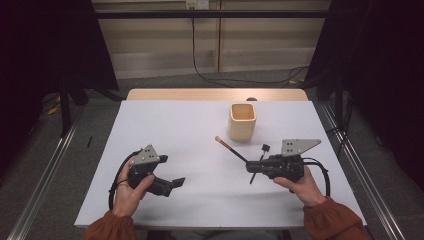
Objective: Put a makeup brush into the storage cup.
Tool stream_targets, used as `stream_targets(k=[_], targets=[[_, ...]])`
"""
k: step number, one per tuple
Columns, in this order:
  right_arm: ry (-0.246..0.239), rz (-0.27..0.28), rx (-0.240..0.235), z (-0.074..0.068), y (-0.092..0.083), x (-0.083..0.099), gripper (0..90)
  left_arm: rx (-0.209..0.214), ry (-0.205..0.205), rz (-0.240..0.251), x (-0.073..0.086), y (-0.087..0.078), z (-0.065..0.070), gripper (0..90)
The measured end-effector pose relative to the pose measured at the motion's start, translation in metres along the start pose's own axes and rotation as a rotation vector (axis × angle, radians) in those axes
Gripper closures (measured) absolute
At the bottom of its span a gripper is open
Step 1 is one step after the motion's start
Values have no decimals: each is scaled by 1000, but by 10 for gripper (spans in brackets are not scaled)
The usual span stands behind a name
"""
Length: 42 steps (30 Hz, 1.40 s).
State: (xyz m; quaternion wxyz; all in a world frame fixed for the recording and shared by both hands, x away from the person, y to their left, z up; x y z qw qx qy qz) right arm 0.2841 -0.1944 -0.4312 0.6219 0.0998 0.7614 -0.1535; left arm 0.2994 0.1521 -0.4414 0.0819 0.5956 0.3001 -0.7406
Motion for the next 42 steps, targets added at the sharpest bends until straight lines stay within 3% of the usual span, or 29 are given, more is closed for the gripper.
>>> stream_targets(k=[1,10,18,23,28,32,42], targets=[[4,5,-5,0,0,-1,855,-25,7,5,0,-1,-1,26],[1,15,-17,-2,0,-1,855,-23,3,37,-1,-1,2,27],[-9,22,-35,-6,4,-1,855,19,55,124,-11,7,17,36],[-5,29,-29,-5,3,-1,855,52,26,178,-16,11,23,25],[-4,33,-24,-4,2,-2,855,59,23,199,-20,14,25,24],[-5,41,-21,-3,1,-2,855,95,20,207,-22,19,30,40],[-5,55,-19,-2,1,-4,855,82,29,204,-36,38,41,68]])
Point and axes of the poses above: each handheld gripper's, and its own axes: y roughly forward along the jaws, x roughly out of its underside, z roughly to its right, the point moved 4 cm from there along y, roughly forward along the jaws, and after that the axes turned 13 degrees about z, right-handed, at the moved point
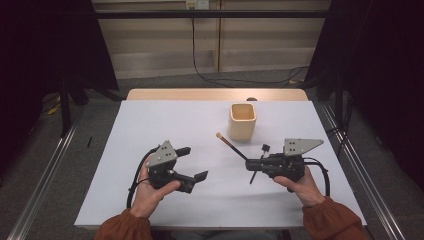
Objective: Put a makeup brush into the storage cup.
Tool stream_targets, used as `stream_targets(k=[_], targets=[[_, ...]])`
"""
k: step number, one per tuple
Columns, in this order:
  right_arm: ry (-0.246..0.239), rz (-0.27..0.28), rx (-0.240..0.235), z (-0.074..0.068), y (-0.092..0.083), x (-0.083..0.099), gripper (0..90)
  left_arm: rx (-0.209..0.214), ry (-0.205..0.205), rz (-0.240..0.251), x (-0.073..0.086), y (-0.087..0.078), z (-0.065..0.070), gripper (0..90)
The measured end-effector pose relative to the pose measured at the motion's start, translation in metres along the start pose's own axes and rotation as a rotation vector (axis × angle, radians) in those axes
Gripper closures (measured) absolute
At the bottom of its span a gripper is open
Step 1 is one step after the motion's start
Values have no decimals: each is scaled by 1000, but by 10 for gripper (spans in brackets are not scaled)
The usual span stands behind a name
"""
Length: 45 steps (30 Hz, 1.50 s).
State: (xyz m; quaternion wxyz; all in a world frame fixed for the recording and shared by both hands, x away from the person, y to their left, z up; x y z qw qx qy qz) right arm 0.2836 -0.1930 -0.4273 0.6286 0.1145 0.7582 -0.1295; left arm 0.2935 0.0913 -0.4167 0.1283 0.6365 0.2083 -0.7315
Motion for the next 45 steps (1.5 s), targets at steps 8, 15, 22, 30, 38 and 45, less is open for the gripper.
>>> stream_targets(k=[8,15,22,30,38,45], targets=[[-1,-9,0,1,2,1,855,13,5,36,-4,10,4,80],[22,-21,-3,2,6,4,855,64,-15,60,-8,17,12,160],[15,-26,-10,0,8,5,855,80,-42,69,-14,24,16,262],[8,-31,-7,1,8,5,855,100,-60,76,-20,37,18,379],[10,-26,-19,-1,9,6,855,92,-95,104,-28,43,21,480],[13,-30,-22,-1,9,8,855,97,-144,120,-32,45,21,560]])
Point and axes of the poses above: each handheld gripper's, and its own axes: y roughly forward along the jaws, x roughly out of its underside, z roughly to its right, the point moved 4 cm from there along y, roughly forward along the jaws, and after that the axes turned 13 degrees about z, right-handed, at the moved point
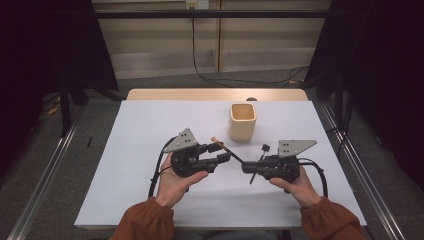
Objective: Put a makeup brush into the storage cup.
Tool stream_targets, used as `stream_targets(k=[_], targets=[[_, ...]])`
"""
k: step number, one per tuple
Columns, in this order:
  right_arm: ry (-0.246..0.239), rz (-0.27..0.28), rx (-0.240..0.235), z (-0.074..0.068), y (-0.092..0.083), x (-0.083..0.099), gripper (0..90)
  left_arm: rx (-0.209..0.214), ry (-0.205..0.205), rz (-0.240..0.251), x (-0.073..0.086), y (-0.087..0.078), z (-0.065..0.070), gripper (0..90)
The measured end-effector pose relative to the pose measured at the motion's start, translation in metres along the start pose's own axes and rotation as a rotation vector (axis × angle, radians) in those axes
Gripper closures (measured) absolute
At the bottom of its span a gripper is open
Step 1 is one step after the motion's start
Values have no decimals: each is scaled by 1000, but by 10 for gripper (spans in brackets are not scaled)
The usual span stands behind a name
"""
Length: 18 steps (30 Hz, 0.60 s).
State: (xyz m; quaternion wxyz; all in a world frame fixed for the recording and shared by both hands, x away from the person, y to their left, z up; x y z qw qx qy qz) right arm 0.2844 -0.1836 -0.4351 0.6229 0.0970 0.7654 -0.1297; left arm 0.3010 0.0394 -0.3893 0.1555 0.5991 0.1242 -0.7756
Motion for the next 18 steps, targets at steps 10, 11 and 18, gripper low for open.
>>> stream_targets(k=[10,11,18], targets=[[10,-2,-3,0,0,1,855,-7,-44,25,-2,1,-4,642],[10,-2,-3,0,0,2,855,-5,-44,30,-2,0,-4,670],[10,-3,-9,0,1,3,854,33,-81,41,-4,-1,-4,755]])
Point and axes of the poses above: each handheld gripper's, and its own axes: y roughly forward along the jaws, x roughly out of its underside, z roughly to its right, the point moved 4 cm from there along y, roughly forward along the jaws, and after that the axes turned 13 degrees about z, right-handed, at the moved point
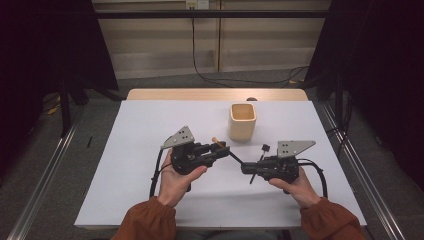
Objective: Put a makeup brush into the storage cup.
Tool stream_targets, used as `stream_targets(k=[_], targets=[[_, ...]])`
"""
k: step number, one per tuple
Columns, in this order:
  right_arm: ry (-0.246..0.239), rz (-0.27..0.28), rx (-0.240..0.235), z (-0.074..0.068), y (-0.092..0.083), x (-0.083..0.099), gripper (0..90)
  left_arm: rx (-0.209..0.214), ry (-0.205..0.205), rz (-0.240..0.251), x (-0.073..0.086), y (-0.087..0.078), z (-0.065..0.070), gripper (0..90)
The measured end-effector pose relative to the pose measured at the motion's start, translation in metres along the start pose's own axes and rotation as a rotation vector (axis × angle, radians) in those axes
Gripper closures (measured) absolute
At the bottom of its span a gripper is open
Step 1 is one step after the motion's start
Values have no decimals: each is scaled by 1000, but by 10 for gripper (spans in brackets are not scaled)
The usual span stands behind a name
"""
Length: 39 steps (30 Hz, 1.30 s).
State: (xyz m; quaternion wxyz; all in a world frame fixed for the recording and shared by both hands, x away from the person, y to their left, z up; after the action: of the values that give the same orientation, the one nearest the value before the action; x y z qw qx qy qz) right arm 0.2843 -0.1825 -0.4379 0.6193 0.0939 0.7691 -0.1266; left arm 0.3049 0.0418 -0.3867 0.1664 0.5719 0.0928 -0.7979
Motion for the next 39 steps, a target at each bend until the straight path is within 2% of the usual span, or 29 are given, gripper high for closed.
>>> stream_targets(k=[9,13,15,19,21,27,28,29,34,39], targets=[[-4,-13,-6,0,3,5,834,74,-18,6,-5,5,10,834],[-9,-19,-23,-2,4,5,834,94,-2,-1,-6,6,14,843],[-20,-27,-34,-4,4,5,825,98,4,-5,-6,6,15,844],[-13,-23,-32,-4,4,5,786,96,8,-7,-6,5,14,844],[-6,-16,-33,-4,4,4,735,91,11,-8,-6,4,14,844],[15,-7,-7,-2,4,3,478,83,13,-10,-7,2,12,844],[15,-7,-7,-2,4,3,478,83,13,-10,-7,2,12,844],[21,-8,6,-1,4,3,395,79,15,-13,-8,2,12,844],[16,7,35,0,3,2,215,68,24,-18,-10,-1,11,844],[10,36,67,0,1,-3,115,64,32,-27,-11,1,11,844]])
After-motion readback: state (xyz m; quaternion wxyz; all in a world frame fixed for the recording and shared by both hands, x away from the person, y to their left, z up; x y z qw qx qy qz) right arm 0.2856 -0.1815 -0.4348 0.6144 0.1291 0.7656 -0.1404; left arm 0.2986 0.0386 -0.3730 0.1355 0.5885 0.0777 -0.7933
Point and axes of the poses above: each handheld gripper's, and its own axes: y roughly forward along the jaws, x roughly out of its underside, z roughly to its right, the point moved 4 cm from there along y, roughly forward along the jaws, and after that the axes turned 13 degrees about z, right-handed, at the moved point
